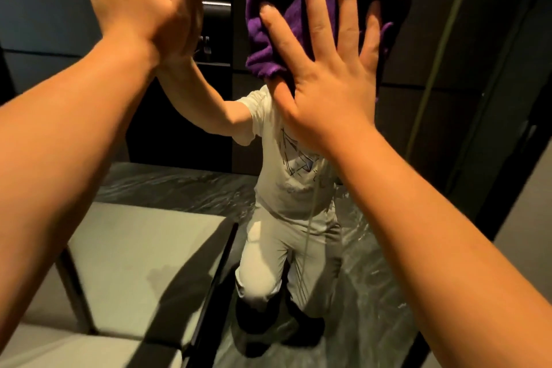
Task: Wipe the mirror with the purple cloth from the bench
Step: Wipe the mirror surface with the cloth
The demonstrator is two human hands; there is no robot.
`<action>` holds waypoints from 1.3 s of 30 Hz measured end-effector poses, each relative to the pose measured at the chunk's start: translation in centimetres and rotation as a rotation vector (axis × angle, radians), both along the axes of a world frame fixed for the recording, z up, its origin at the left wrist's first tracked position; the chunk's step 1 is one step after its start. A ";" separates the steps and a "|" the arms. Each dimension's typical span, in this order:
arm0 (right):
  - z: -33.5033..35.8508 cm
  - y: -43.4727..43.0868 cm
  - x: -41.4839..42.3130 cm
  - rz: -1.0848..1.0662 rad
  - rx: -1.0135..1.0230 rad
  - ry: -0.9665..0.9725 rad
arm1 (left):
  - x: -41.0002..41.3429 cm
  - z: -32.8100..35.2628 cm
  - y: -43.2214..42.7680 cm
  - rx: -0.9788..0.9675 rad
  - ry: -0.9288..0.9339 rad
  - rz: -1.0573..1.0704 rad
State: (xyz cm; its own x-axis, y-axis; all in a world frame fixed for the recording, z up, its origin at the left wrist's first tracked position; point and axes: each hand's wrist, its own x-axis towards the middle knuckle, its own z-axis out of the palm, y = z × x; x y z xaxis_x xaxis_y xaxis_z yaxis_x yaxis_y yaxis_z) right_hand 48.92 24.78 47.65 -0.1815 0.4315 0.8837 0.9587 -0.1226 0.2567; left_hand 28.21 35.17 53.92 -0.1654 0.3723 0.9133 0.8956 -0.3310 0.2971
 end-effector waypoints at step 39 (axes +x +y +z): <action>17.7 0.2 4.2 -0.066 0.177 0.096 | -0.8 -5.1 1.3 0.187 0.238 -0.067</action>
